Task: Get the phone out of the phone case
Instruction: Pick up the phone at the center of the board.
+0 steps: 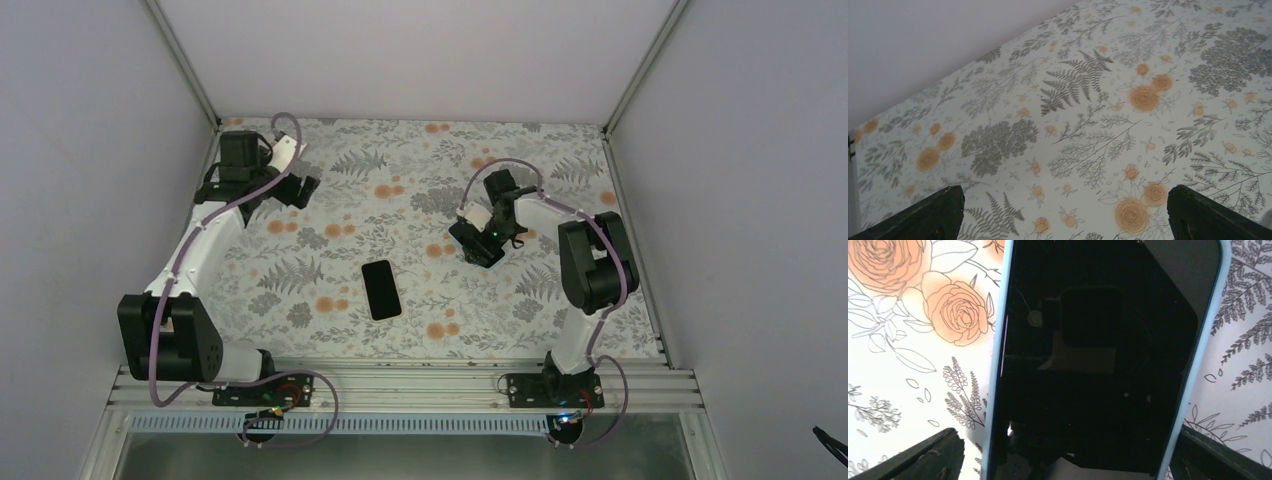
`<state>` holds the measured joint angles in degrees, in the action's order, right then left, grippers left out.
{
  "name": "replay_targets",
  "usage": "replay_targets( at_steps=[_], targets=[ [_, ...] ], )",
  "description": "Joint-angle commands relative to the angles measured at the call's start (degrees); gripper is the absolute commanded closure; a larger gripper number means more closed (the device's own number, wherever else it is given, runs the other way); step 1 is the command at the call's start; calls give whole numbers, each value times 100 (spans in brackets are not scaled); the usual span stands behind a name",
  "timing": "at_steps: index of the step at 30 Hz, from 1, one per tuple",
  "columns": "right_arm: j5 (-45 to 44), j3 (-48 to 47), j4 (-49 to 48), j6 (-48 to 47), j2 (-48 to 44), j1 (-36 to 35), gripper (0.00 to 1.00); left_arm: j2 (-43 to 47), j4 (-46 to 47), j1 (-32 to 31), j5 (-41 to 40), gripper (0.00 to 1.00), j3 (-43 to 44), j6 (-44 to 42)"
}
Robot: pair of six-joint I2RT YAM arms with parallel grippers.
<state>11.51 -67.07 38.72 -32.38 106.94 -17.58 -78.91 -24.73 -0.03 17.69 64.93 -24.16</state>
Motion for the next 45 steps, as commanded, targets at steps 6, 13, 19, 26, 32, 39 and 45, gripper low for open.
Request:
replay_targets(
  at_steps=[6, 13, 19, 26, 32, 39, 45],
  targets=[
    [-639, 452, -200, 65, -52, -124, 0, -475, -43, -778, -313, 0, 173, -259],
    [-1261, 711, -418, 176, 24, -213, 5, -995, -133, -1174, -346, 0, 516, -422],
    [-1082, 775, -550, 236, -209, -224, 21, -1515, -679, -1264, 402, 0, 1400, -521],
    [-964, 880, -948, 355, -1060, -483, 32, -2315, -1680, -1546, 1323, 0, 2354, -809],
    [-909, 858, -1068, 434, -1999, -1199, 32, -3366, -2768, -1784, 2286, 0, 3345, -1046],
    [-1231, 629, -1220, 552, -2196, -1991, 31, -4243, -4011, -1946, 3444, 0, 4650, -1315],
    [-1506, 484, -1512, 666, -2143, -2207, 32, -4606, -4681, -1980, 3927, 0, 5221, -1462]
  ],
)
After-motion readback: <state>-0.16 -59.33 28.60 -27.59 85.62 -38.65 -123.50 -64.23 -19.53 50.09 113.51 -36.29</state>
